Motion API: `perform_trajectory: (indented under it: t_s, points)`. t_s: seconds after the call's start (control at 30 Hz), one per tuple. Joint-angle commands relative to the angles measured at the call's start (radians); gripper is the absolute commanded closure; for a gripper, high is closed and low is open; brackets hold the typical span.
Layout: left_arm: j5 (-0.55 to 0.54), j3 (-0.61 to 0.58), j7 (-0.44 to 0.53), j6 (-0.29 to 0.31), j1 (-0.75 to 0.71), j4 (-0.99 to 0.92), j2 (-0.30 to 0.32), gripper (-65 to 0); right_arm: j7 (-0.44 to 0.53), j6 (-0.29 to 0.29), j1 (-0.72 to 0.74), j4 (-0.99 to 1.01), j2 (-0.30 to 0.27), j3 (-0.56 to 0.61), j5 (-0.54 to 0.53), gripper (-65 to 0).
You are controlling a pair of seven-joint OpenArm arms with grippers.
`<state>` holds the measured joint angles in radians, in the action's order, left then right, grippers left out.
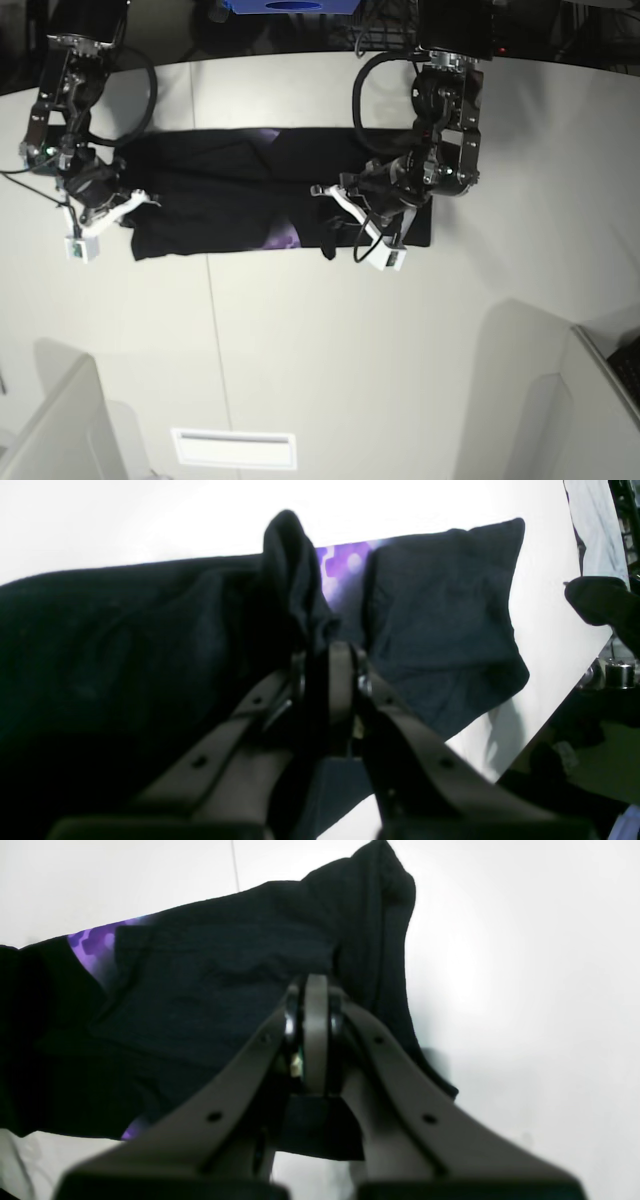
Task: Fold the T-shirt properly
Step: 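Fold the strip's end with the left gripper toward the right gripper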
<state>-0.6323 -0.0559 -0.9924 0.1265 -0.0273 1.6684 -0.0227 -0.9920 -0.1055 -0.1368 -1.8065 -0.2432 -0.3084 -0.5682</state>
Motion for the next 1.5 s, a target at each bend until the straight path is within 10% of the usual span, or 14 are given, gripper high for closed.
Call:
perform_trajectory:
  t_s: [0.0, 0.7, 1.17, 1.33, 1.47]
  points:
    - [-0.021, -0.003, 0.014, 0.003, 0.019, 0.016, -0.01, 0.0, 0.017, -0.003, 0.012, -0.017, -0.014, -0.007, -0.009, 0.0]
    - [-0.028, -0.009, 0.013, 0.003, 0.022, 0.016, -0.026, -0.8, 0.017, -0.003, 0.012, -0.019, -0.014, -0.007, -0.009, 0.0]
    - [-0.031, -0.072, 0.013, 0.008, 0.054, 0.011, -0.062, -48.1, 0.017, -0.003, 0.012, -0.019, -0.014, -0.007, -0.009, 0.0]
    - [-0.031, -0.114, 0.01, 0.008, 0.077, 0.032, -0.064, -38.0, 0.017, -0.003, 0.022, -0.016, -0.012, -0.056, -0.011, 0.0]
    - [-0.031, 0.008, 0.008, 0.008, 0.01, 0.141, 0.002, -7.2, 0.017, -0.003, 0.042, 0.018, 0.006, -0.157, -0.082, 0.0]
